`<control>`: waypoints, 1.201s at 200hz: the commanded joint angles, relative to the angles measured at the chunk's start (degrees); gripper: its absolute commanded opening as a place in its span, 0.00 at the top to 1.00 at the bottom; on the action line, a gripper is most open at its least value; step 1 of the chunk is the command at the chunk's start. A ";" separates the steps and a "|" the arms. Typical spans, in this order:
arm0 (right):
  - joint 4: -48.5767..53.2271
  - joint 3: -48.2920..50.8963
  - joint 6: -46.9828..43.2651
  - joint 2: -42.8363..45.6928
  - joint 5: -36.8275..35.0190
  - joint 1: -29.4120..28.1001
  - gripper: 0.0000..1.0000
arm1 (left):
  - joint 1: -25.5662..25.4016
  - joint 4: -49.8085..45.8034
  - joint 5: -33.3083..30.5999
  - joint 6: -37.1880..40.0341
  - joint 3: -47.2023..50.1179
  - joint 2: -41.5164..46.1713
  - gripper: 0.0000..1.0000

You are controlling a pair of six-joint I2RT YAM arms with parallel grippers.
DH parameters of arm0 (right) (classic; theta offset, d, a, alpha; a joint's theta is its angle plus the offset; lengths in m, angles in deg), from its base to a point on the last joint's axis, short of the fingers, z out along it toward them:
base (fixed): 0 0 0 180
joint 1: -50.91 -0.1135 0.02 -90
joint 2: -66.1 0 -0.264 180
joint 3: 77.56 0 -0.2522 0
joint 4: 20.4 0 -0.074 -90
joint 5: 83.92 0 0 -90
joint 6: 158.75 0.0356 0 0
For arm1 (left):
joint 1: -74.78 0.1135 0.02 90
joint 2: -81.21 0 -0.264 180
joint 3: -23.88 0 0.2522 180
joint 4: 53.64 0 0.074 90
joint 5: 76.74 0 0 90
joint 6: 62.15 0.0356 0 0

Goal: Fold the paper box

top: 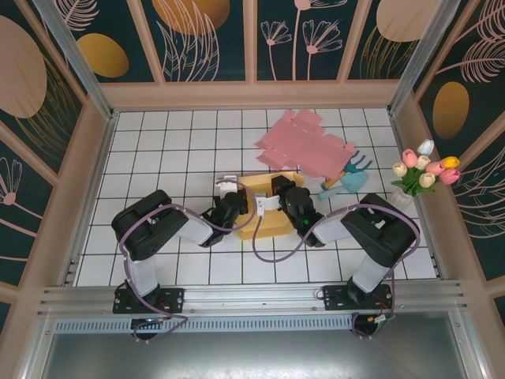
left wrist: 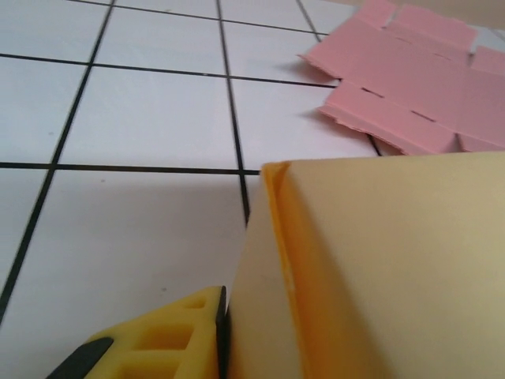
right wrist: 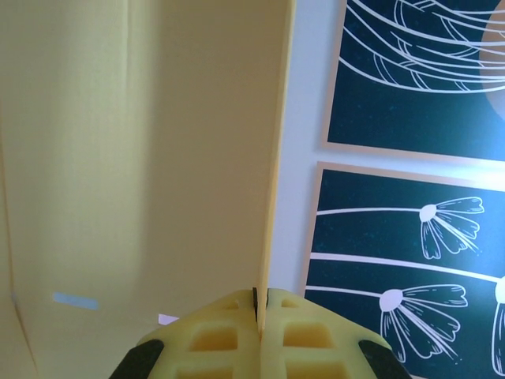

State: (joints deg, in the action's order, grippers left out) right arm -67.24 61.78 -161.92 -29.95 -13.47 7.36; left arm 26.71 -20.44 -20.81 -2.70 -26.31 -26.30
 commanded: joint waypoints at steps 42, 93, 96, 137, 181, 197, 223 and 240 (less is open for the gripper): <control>5.64 2.11 1.05 -1.14 -0.66 1.07 1.00 | 3.57 -17.32 -21.77 -6.88 -1.08 -2.08 0.93; 5.58 2.20 1.73 -1.07 -0.37 1.26 1.00 | 3.61 -24.09 -24.47 -5.06 -5.82 -4.77 1.00; 5.58 2.20 1.90 -1.15 -0.33 1.27 1.00 | 3.60 -24.82 -24.89 -5.06 -6.15 -5.07 1.00; 5.55 2.20 2.72 -1.06 -0.09 1.97 1.00 | 3.72 -26.51 -28.90 -6.44 -5.85 -5.44 1.00; 6.36 2.03 3.76 -0.64 0.20 1.98 1.00 | 3.90 -21.74 -21.50 -2.35 -5.03 -4.62 0.87; 7.02 1.68 4.34 -0.91 0.26 1.99 1.00 | 3.89 -16.12 -15.30 0.45 -2.40 -2.01 0.81; 5.94 1.43 5.93 -1.76 0.52 2.07 1.00 | 2.95 -10.03 -10.85 4.57 0.85 2.85 0.70; 5.41 1.14 7.50 -2.36 0.65 2.16 1.00 | 1.59 -8.10 -10.96 6.77 1.88 4.68 0.64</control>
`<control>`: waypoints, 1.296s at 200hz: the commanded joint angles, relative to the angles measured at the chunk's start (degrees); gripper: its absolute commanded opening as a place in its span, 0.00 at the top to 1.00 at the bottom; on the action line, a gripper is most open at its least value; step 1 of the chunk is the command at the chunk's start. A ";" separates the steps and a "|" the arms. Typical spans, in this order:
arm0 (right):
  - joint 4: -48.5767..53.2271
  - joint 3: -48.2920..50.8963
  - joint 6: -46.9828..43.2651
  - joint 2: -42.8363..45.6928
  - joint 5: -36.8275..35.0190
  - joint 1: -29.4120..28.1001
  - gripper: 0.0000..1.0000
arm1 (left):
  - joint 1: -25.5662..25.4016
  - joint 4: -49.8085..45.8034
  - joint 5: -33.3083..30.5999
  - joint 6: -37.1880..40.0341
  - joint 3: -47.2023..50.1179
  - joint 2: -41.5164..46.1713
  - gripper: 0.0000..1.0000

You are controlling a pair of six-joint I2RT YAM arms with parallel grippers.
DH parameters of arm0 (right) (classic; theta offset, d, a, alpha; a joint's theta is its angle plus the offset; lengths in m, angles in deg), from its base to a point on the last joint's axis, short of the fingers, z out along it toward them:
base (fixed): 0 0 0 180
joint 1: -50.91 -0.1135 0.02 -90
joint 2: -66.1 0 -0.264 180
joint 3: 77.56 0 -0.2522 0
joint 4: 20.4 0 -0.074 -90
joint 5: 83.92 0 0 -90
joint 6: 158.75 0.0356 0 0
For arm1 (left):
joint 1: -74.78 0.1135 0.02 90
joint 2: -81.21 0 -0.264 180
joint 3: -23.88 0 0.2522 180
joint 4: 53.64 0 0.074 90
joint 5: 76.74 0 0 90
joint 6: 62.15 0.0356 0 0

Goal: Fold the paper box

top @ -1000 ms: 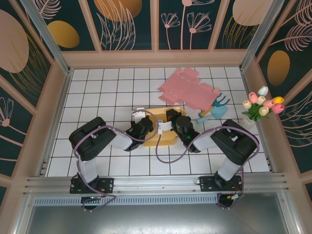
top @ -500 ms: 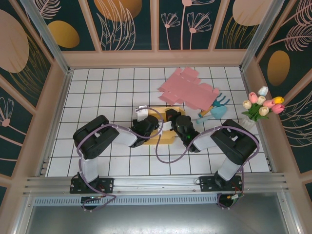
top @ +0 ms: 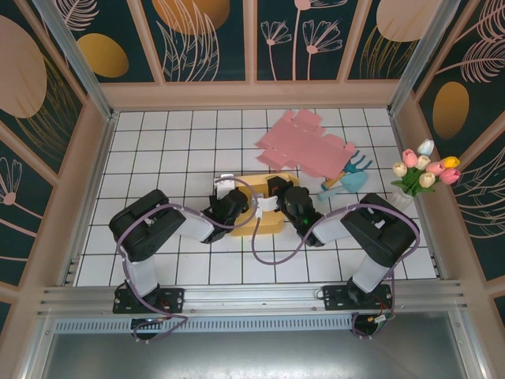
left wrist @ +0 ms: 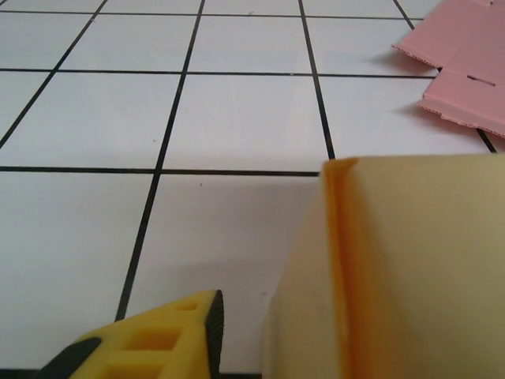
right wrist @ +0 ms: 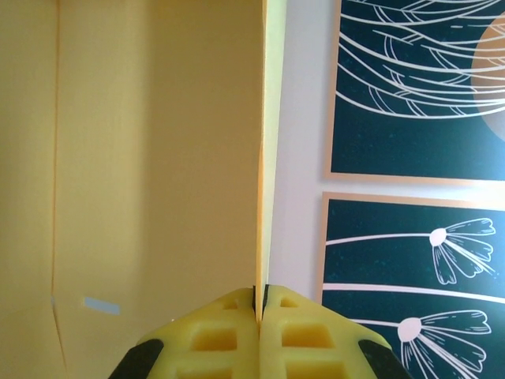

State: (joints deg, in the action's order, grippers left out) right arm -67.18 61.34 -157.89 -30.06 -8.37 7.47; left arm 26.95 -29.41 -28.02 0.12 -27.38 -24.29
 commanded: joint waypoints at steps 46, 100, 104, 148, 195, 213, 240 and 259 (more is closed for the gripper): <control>4.62 2.09 3.63 -2.86 -4.65 1.91 1.00 | 1.01 10.51 -4.68 6.83 7.57 4.12 0.58; 5.14 2.21 3.54 -2.91 -4.27 1.74 1.00 | 1.00 15.28 -1.69 8.18 5.81 2.09 0.60; 5.26 2.20 3.55 -2.89 -4.25 1.61 1.00 | 1.00 15.55 -1.43 8.39 5.65 2.08 0.60; 5.98 2.00 3.92 -3.13 -4.00 1.60 1.00 | 0.99 20.33 -0.51 9.01 6.51 2.21 0.62; 6.13 2.12 4.19 -3.39 -3.98 1.61 1.00 | 1.06 24.17 -1.21 9.61 8.43 2.70 0.65; 6.30 2.24 4.39 -3.48 -4.00 1.60 1.00 | 0.99 24.05 -1.35 10.00 7.79 1.92 0.66; 6.26 2.28 4.51 -3.45 -4.33 1.60 1.00 | 1.05 18.58 -9.99 6.26 5.54 0.72 0.87; 6.31 2.33 4.68 -3.24 -4.57 1.82 1.00 | 1.21 10.21 -18.15 1.87 2.84 -0.54 1.00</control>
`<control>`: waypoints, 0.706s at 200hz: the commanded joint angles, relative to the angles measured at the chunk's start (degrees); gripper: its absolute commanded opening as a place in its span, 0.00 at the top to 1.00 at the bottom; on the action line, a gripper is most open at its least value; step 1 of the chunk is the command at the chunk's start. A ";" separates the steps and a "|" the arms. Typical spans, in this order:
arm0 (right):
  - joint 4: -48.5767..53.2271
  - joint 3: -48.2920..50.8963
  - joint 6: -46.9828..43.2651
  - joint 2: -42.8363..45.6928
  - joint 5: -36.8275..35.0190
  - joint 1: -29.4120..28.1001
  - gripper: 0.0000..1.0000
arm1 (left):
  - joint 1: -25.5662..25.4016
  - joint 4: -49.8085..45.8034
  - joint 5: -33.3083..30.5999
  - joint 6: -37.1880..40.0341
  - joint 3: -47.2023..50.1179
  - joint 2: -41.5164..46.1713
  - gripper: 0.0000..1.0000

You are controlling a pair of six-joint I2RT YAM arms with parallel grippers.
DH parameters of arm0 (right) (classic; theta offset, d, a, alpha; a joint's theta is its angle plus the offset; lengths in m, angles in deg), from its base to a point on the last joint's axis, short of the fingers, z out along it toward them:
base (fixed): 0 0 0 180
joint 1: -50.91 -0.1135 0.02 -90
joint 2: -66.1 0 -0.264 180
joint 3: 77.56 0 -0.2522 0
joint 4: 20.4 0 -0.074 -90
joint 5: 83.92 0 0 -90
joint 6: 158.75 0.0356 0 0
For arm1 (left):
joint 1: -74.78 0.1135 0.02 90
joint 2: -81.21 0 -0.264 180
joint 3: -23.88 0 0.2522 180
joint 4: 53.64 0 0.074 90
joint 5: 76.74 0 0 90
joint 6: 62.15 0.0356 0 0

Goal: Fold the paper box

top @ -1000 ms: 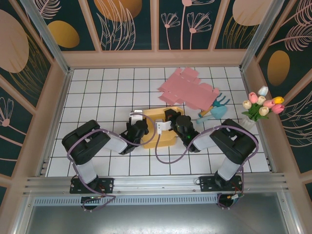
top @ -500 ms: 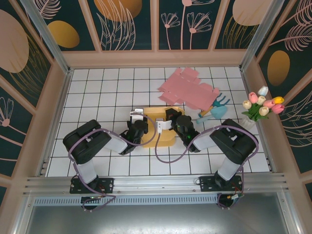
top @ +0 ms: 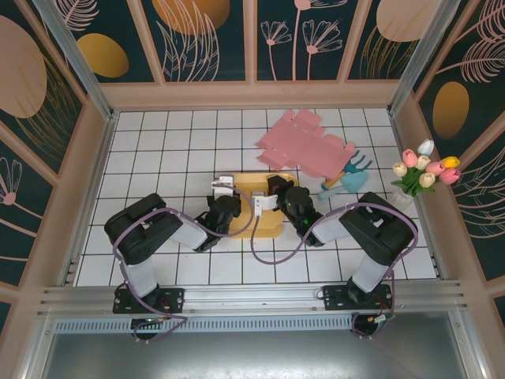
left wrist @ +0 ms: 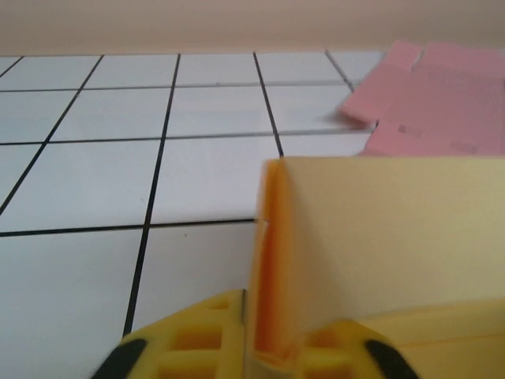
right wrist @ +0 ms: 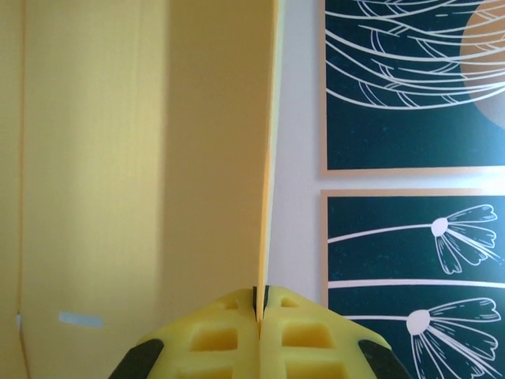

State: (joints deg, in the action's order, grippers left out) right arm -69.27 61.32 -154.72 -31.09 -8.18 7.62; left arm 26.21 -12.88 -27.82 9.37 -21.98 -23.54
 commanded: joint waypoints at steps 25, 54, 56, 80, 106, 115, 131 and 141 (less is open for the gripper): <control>8.30 2.31 1.86 -2.02 -4.75 1.90 1.00 | 3.68 -11.04 -18.29 -11.87 -2.46 -1.22 1.00; 8.29 2.39 2.30 -2.20 -4.81 1.82 1.00 | 5.08 -10.69 -14.79 -11.61 -1.96 -0.85 1.00; 8.24 2.39 2.37 -2.24 -4.77 1.81 1.00 | 5.07 -10.38 -14.28 -11.32 -1.95 -0.82 1.00; 8.14 2.13 2.91 -2.53 -4.79 1.80 1.00 | 5.08 -3.89 -5.29 -6.86 -0.32 -0.22 0.94; 8.18 1.91 3.77 -2.83 -4.56 1.80 1.00 | 5.03 0.00 3.90 -4.32 0.79 1.26 0.76; 8.14 1.95 3.88 -2.96 -4.54 1.80 1.00 | 5.02 1.41 5.99 -3.94 1.67 2.02 0.72; 8.06 1.85 4.10 -3.21 -4.72 1.80 1.00 | 4.99 3.65 8.86 -3.84 3.44 3.87 0.66; 8.22 1.79 4.28 -3.31 -4.75 1.80 1.00 | 5.01 4.37 10.41 -3.83 4.40 5.07 0.63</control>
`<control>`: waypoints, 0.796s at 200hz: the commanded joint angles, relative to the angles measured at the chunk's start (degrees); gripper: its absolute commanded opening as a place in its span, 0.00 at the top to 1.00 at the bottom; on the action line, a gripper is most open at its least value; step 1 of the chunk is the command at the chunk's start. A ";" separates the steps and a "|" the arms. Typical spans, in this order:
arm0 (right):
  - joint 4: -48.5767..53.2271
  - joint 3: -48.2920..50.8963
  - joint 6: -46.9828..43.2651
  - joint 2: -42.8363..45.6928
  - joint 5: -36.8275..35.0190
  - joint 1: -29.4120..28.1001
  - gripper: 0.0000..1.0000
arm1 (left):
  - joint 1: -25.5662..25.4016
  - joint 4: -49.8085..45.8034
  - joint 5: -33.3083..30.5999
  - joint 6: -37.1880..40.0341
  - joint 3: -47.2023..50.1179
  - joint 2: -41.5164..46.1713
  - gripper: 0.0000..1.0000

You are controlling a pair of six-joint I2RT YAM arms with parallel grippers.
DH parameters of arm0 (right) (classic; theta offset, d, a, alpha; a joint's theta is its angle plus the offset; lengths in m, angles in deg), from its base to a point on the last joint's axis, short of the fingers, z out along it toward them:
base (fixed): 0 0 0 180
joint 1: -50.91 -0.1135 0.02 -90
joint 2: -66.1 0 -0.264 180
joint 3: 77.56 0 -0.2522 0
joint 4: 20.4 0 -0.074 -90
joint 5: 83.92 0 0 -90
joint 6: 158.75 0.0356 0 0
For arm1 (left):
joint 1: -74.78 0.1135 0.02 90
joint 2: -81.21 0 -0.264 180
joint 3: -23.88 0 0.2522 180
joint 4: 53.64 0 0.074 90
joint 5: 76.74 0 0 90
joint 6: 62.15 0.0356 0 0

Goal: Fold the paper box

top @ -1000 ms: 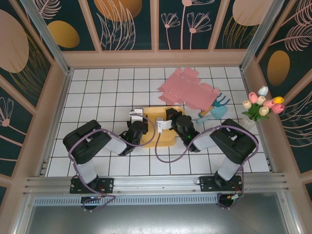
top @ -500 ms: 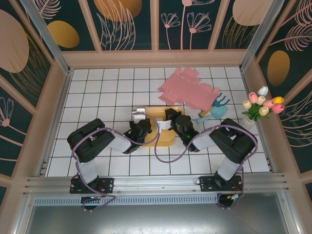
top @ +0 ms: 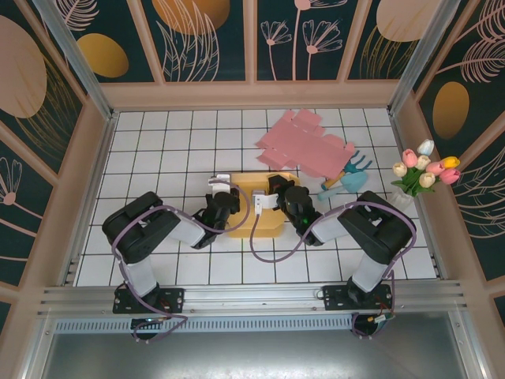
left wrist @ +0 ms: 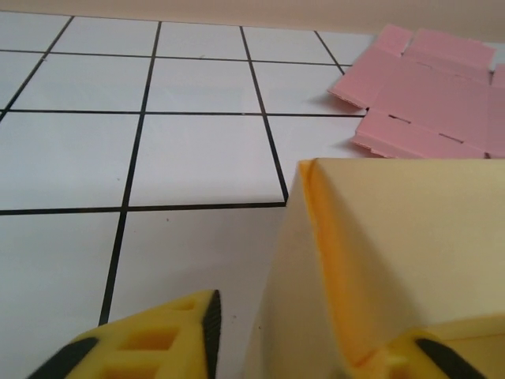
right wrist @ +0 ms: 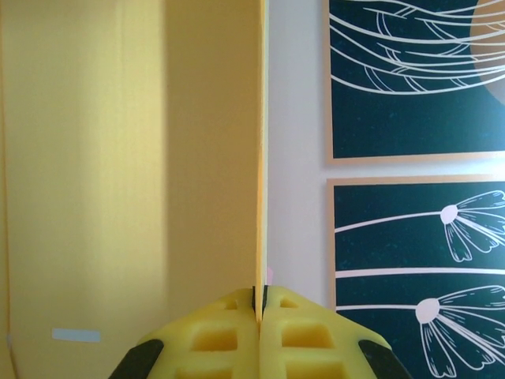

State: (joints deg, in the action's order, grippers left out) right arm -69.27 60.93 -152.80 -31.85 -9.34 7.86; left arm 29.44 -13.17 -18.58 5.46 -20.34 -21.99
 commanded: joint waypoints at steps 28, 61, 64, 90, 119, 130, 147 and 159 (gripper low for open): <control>8.27 2.13 2.82 -2.32 -3.57 1.48 1.00 | 1.70 3.89 1.76 1.00 3.19 4.20 0.60; 8.51 2.24 3.28 -2.08 -3.38 1.23 1.00 | 1.66 3.19 1.27 1.24 2.17 1.74 0.60; 8.49 2.25 3.28 -2.11 -3.50 1.21 1.00 | 1.66 3.24 1.16 1.19 2.16 1.52 0.60; 8.70 3.04 3.22 -1.49 -3.42 0.77 1.00 | 1.71 3.61 0.06 1.45 1.59 0.57 0.62; 9.50 2.81 3.63 -0.97 -2.82 0.64 1.00 | 1.66 2.85 -1.15 1.96 0.79 -0.01 0.65; 9.55 2.70 3.56 -0.99 -2.60 0.60 1.00 | 1.71 2.44 -2.74 2.17 0.67 -0.33 0.67; 9.55 2.76 3.63 -1.16 -2.65 0.60 1.00 | 1.66 0.68 -6.30 1.85 0.07 -1.10 0.72; 9.37 2.87 3.71 -1.15 -2.71 0.65 1.00 | 1.68 -0.49 -9.37 0.82 -0.15 -1.47 0.78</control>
State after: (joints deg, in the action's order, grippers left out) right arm -69.27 61.12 -151.12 -31.83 -9.97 7.80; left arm 29.83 -10.83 -16.78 7.12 -19.67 -21.93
